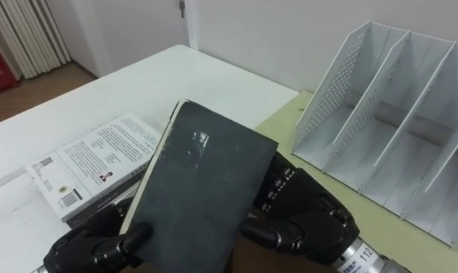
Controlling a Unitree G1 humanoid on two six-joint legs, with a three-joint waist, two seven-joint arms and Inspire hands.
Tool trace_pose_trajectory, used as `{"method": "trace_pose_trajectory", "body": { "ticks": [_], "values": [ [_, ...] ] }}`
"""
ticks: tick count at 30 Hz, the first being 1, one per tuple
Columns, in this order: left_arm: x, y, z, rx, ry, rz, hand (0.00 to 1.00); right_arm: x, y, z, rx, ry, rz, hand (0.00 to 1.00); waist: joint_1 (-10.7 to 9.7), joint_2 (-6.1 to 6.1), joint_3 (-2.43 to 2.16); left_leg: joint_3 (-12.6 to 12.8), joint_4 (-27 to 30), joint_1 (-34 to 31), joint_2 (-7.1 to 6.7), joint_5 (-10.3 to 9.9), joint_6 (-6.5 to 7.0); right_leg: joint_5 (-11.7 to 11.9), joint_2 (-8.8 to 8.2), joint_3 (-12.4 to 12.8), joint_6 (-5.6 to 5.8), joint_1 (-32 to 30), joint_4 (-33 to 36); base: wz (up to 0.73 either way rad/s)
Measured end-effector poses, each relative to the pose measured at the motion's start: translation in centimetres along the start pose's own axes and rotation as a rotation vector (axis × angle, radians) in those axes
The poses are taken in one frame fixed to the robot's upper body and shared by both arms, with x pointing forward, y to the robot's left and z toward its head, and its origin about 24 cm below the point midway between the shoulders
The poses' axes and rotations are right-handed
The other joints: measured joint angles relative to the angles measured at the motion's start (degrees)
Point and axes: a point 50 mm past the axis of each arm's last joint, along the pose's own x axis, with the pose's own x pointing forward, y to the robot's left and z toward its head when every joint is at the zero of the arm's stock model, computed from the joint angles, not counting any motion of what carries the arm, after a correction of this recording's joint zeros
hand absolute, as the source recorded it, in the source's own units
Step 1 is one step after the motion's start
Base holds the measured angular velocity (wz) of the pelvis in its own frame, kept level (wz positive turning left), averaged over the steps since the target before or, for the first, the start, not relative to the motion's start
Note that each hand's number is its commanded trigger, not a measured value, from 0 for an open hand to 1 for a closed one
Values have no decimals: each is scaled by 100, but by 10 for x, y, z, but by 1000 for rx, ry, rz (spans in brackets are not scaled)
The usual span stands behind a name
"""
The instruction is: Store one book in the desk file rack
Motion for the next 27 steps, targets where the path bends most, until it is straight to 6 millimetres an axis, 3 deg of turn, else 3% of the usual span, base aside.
{"method": "trace_pose_trajectory", "body": {
  "ticks": [3,5,7,18,27],
  "values": [
    [-5,3,0,0,34,4,100,-1,-1,2,-9,9,0,0,2,75,-1,1,12,2,3,-5,2,-1,0,15,1,-22,57,0],
    [-7,4,0,-1,43,10,100,-2,-1,1,-5,15,4,35,0,125,-2,2,12,9,3,-6,2,-1,-2,22,2,-22,69,0],
    [-9,7,-2,-10,49,15,100,-2,-1,0,3,24,4,98,-4,162,-5,7,29,9,2,-6,1,-9,-3,28,-6,-22,81,0],
    [-15,11,-10,-40,101,19,100,-4,-4,-3,21,38,-13,100,-7,80,45,7,95,-18,11,-16,-14,-48,-2,17,-22,-36,87,0],
    [-12,7,-13,-57,128,-16,100,1,-3,0,27,32,5,100,-29,38,13,6,103,-104,16,-24,-10,-46,1,7,-24,-103,93,0]
  ]
}}
